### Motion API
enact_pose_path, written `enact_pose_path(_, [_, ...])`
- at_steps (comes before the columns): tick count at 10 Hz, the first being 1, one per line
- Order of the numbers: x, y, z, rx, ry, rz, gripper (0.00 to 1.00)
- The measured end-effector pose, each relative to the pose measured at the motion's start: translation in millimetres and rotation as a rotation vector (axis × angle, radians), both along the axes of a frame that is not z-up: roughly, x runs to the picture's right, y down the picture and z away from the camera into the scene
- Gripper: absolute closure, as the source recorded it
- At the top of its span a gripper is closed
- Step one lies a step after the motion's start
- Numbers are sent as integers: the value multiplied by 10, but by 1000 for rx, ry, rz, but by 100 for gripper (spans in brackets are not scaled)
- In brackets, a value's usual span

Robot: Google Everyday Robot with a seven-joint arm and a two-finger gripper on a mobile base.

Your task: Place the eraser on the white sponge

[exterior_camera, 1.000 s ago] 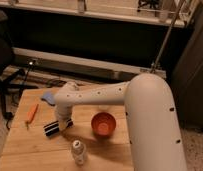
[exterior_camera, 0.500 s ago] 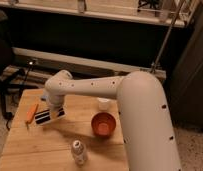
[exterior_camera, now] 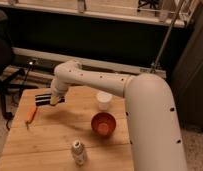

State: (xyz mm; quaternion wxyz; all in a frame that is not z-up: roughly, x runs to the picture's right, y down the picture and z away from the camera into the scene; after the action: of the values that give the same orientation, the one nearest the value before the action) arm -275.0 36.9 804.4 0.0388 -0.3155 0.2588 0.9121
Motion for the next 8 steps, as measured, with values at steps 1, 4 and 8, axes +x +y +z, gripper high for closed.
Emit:
enact_pose_path(1, [7, -56, 22, 4, -12, 19, 78])
enact_pose_path(4, [29, -86, 214, 0, -26, 66, 78])
enact_pose_path(8, [9, -94, 299, 1, -28, 74, 84])
